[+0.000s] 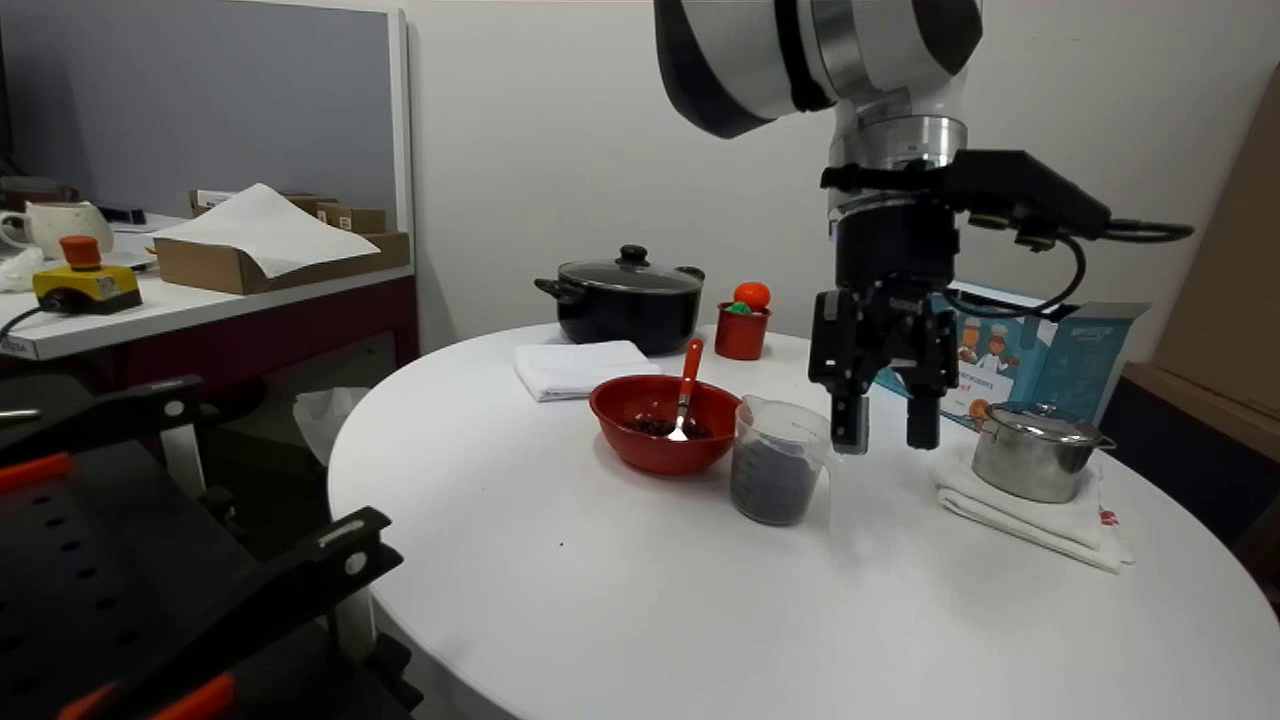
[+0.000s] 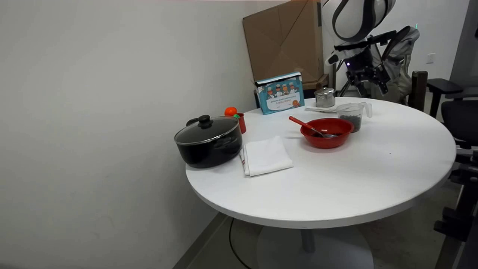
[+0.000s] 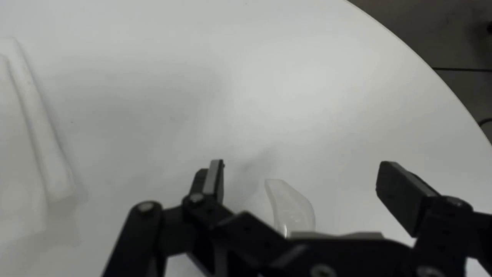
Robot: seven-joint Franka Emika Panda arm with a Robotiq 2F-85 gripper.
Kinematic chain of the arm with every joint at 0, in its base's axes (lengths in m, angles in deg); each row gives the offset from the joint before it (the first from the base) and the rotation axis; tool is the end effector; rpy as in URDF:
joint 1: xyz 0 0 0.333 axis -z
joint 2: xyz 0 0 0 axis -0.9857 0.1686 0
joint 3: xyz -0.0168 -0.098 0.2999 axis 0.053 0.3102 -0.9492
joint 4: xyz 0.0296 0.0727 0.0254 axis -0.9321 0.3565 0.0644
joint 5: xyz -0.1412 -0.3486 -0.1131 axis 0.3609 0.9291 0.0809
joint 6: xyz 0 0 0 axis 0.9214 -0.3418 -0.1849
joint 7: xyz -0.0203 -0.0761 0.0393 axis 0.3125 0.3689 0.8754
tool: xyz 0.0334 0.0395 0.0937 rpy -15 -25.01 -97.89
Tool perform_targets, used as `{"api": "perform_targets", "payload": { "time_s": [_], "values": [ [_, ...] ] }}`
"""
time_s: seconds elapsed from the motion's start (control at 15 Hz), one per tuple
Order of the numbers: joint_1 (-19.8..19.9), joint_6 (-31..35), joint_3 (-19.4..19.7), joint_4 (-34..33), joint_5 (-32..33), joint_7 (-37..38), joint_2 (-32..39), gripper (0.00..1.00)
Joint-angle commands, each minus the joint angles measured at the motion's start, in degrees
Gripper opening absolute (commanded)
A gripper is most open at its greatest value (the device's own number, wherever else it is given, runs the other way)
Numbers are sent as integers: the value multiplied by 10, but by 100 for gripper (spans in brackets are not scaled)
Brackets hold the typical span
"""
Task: Pour some of the contents of the jug into the red bowl
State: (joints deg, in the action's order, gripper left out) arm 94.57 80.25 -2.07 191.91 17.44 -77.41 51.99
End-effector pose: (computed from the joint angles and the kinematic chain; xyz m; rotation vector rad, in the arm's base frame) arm 0.5303 -0.2397 0.1482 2.4774 1.6687 -0.5745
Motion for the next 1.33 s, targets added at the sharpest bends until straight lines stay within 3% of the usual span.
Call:
{"api": "perform_targets", "payload": {
  "time_s": [0.0, 0.33, 0.4, 0.47, 1.07, 1.27],
  "values": [
    [-3, 34, -2, 11, 0, 37, 18, 100],
    [3, 46, -13, 8, -10, 62, 36, 100],
    [3, 49, -13, 8, -9, 65, 39, 92],
    [3, 52, -14, 7, -8, 68, 40, 74],
    [-1, 93, -10, 10, -2, 85, 49, 5],
    [-1, 79, -13, 13, -6, 88, 38, 11]
  ]
}}
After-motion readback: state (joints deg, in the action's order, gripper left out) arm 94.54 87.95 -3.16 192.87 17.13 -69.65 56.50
